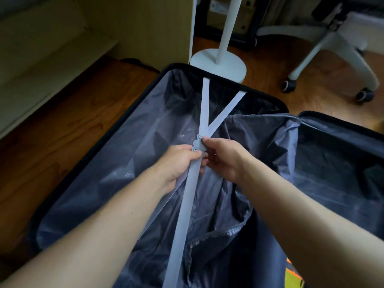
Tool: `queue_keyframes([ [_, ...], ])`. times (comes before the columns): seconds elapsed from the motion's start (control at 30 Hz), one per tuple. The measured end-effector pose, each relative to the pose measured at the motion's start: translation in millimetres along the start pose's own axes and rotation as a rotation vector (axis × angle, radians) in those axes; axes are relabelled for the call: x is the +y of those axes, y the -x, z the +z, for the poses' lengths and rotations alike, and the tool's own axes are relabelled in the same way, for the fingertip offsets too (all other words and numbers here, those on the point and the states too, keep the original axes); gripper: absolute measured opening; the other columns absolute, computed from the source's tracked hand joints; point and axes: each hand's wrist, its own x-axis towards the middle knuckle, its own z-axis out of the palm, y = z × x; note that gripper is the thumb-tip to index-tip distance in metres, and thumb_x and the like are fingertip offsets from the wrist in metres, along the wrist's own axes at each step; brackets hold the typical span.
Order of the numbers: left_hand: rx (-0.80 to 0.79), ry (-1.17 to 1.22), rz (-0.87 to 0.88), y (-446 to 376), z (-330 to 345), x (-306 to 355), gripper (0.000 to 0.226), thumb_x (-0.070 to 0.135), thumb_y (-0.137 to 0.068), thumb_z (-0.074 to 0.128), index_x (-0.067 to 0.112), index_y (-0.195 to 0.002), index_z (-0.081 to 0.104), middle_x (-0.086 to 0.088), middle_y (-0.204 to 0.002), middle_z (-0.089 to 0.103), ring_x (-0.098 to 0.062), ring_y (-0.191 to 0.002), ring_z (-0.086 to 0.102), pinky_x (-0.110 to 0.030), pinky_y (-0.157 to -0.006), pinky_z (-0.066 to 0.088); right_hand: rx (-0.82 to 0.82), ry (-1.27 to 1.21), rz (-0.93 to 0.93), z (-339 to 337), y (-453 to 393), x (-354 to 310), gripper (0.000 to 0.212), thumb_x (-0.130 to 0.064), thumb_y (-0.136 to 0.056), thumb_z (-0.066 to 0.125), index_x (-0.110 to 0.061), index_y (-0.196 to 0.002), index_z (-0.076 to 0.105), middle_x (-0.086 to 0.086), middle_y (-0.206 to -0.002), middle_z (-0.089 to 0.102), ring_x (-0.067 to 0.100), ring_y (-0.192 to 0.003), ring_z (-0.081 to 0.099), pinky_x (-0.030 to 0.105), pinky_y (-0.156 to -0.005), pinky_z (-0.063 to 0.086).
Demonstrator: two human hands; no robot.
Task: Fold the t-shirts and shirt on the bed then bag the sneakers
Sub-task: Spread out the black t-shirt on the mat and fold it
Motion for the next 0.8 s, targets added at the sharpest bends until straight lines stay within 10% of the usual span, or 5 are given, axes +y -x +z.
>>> queue_keyframes([
  [0.63,0.268,-0.126,-0.149,2,-42,-44,0.012,0.011,-0.074,0.076,0.001,-0.071,0.073,-0.015,-0.067,0.07,-0.031,-0.067,0.066,-0.048,-0.073,0.058,0.08,-0.018,0.142,-3,-17,-55,0.027,-0.009,-0.103,0.045,-0.013,-0.08,0.056,-0.003,-0.06,0.046,0.005,-0.052,0.04,0.016,-0.042,0.036],
  [0.73,0.428,-0.496,-0.227,2,-60,-53,0.029,0.016,-0.084,0.07,-0.002,-0.107,0.07,-0.023,-0.105,0.072,-0.035,-0.097,0.069,-0.033,-0.073,0.052,0.225,-0.024,-0.016,2,-28,-40,0.021,0.002,-0.102,0.047,-0.008,-0.086,0.056,0.002,-0.057,0.056,0.009,-0.045,0.051,0.02,-0.046,0.049],
  [0.8,0.477,-0.873,-0.292,13,-69,-59,0.063,0.032,-0.092,0.063,0.008,-0.146,0.043,-0.02,-0.142,0.051,-0.038,-0.131,0.046,-0.039,-0.102,0.042,0.318,0.536,-0.01,-12,-27,-16,0.013,-0.004,-0.1,0.049,-0.01,-0.091,0.056,0.007,-0.078,0.06,0.021,-0.067,0.059,0.032,-0.07,0.056],
])
